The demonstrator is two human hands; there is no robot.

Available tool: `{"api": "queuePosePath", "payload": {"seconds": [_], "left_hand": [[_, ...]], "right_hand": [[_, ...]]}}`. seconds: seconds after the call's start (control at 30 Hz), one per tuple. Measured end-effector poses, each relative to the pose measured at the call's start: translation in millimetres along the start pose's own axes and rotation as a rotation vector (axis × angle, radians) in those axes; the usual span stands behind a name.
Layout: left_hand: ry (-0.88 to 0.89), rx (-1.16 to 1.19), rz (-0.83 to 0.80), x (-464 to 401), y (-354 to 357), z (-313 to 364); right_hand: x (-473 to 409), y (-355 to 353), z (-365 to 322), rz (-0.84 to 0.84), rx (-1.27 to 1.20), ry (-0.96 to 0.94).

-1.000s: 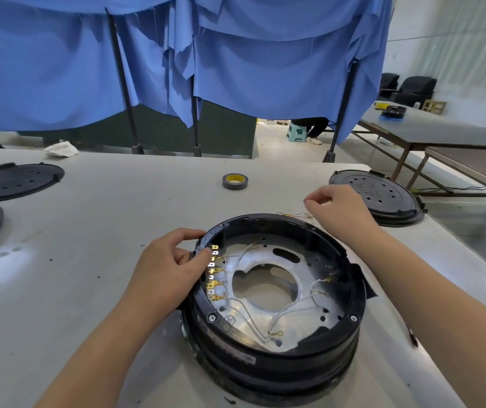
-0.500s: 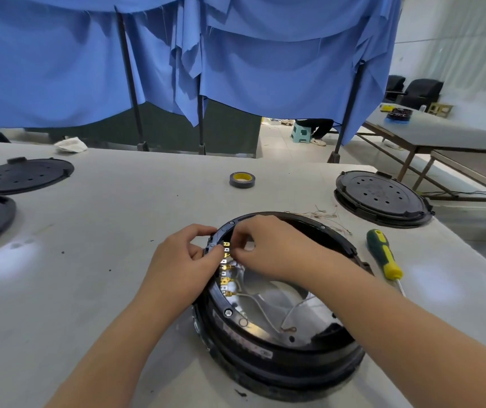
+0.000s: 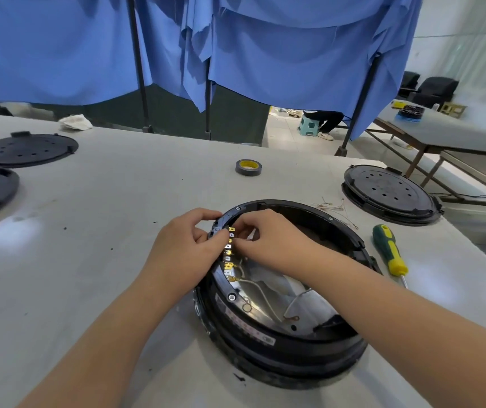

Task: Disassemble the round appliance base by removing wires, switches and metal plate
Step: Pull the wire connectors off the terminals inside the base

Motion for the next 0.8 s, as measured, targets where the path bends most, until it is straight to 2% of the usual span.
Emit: {"api": "queuePosePath", "payload": {"seconds": [0.13,0.8], "left_hand": [[-0.001,-0.014,0.008,-0.3,-0.3,0.9],[-0.031,-0.008,-0.014,1.4,-0.5,4.1]], "right_hand": [[-1.7,0.2,2.6,-0.004,-0.071,0.002],[-3.9,4.2,10.0,-0.016,-0.109,0.078]]}}
Point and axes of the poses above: each hand's wrist, its own x-axis away from the middle knuckle, its own y-axis out of the palm, z = x × y, the point moved 8 cm from there along -x, towards the middle knuckle, and after that the axes turned 10 degrees about -x, right-handed, at the moved point
